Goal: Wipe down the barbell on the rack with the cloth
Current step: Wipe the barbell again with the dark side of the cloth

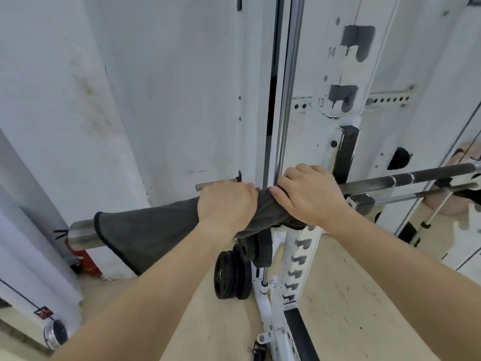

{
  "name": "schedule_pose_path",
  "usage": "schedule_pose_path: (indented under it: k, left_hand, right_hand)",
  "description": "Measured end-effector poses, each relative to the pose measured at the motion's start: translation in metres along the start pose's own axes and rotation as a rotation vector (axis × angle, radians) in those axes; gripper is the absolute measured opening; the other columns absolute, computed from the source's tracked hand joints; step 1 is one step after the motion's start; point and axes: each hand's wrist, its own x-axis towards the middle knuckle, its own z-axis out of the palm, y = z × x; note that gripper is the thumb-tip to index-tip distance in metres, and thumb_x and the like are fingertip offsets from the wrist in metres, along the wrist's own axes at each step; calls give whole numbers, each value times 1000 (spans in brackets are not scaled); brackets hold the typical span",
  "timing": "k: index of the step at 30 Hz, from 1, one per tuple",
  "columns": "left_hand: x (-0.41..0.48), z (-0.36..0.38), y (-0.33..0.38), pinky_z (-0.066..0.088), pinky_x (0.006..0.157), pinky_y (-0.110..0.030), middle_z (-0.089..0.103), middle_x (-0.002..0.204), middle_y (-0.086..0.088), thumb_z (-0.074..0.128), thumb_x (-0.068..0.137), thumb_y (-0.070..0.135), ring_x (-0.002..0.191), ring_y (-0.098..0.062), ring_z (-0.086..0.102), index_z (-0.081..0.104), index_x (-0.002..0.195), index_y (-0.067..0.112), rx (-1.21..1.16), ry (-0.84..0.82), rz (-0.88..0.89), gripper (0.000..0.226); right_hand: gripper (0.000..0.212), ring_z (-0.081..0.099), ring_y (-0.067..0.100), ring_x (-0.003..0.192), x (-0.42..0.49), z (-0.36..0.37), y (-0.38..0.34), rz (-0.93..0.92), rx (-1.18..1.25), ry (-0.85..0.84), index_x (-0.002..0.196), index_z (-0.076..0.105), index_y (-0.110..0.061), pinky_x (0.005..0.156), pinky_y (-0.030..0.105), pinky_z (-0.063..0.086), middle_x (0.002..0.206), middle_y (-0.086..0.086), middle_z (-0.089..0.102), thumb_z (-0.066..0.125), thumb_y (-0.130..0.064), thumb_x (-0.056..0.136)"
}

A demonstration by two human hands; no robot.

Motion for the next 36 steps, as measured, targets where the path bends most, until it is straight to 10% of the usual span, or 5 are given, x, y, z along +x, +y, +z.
schedule_pose_path:
  k: [9,16,21,27,36]
  left_hand:
    - [46,1,35,40,58,-34,40,66,3,32,104,22,66,-21,50,44,73,18,-261,-111,60,33]
    - [17,5,51,30,50,-31,48,61,-1,14,98,30,53,-23,50,55,73,14,-172,-2,-15,50]
    - [55,2,12,42,77,-36,60,102,-5,21,104,36,87,-22,52,54,96,19,-522,-397,-52,38]
    - [5,1,33,30,45,-28,38,52,1,49,93,23,45,-21,43,49,60,13,-179,43,-62,34]
    - [26,5,23,34,49,-30,42,60,0,43,96,18,56,-23,45,43,69,16,-166,-61,9,27]
  right_hand:
    - [36,62,30,98,-43,7,-6,384,93,139,121,64,-10,82,42,50,115,9,66,41,-28,98]
    - [36,60,28,71,23,5,23,361,515,-295,77,66,-10,59,33,42,74,7,62,41,-23,100]
    - [19,57,31,71,-10,21,7,321,357,46,94,65,-6,59,37,45,87,10,57,47,-9,95]
    - [29,58,28,74,23,1,20,247,359,-311,77,53,-10,64,37,44,80,7,57,37,-15,101]
    - [27,57,31,72,15,8,22,193,392,-191,82,61,-6,63,36,44,86,14,60,41,-14,98]
